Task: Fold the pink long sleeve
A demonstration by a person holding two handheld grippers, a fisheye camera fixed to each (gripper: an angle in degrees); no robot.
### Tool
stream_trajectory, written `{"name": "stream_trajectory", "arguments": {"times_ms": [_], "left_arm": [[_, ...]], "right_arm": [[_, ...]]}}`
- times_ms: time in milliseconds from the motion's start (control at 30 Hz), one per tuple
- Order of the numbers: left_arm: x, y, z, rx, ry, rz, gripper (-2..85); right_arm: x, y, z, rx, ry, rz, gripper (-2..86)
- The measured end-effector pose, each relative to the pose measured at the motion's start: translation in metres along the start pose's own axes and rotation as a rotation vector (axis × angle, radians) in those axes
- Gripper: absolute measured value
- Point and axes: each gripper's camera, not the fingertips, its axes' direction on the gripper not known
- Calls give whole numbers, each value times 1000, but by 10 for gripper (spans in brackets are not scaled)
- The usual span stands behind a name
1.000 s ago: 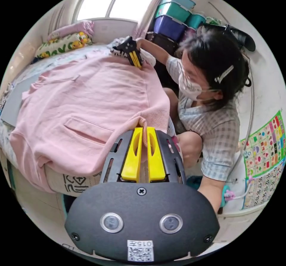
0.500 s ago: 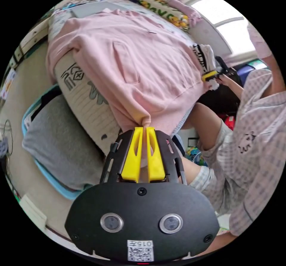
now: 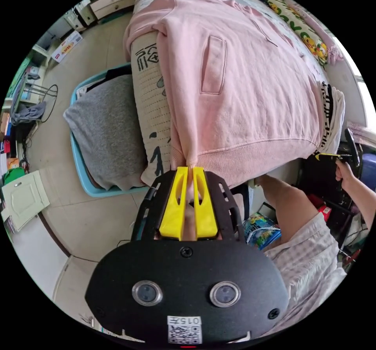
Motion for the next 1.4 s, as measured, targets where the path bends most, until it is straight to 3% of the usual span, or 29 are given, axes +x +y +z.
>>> {"name": "stream_trajectory", "arguments": {"times_ms": [133,233,300,400,500,567,667,733,867,1000,1067,1400], "left_arm": [[-1,-11,-10,-56,21,97,12],[-9,-7,-20,-86,38,34,7],[-12,-1,-26,-130,1,-36,2],[-9,14,-53,-132,-122,-264,-6],[35,12,-114,105,-180,-519,-8],[97,-7,-134,288,-60,-651,-9],[166,-40,-109,372,200,-771,-9],[199,-60,-95,384,235,-763,-9],[227,-93,-83,348,231,-632,-9],[229,-109,-88,321,123,-561,-9],[229,-115,-90,311,76,-564,-9],[267,-148,-112,302,4,-371,-9]], "right_arm": [[-1,49,-15,65,-161,31,3],[8,77,-52,186,-307,-5,0],[6,81,-81,257,-283,-57,-2],[-14,65,-128,327,-144,-144,-4],[-60,41,-163,400,-62,-290,-5],[-103,23,-170,436,73,-310,-5],[-159,9,-155,413,362,-255,-7],[-185,10,-145,391,484,-256,-8],[-206,24,-152,403,475,-214,-6],[-216,27,-157,387,501,-135,-6],[-222,24,-155,280,594,-182,-6],[-197,31,-173,284,395,3,-5]]}}
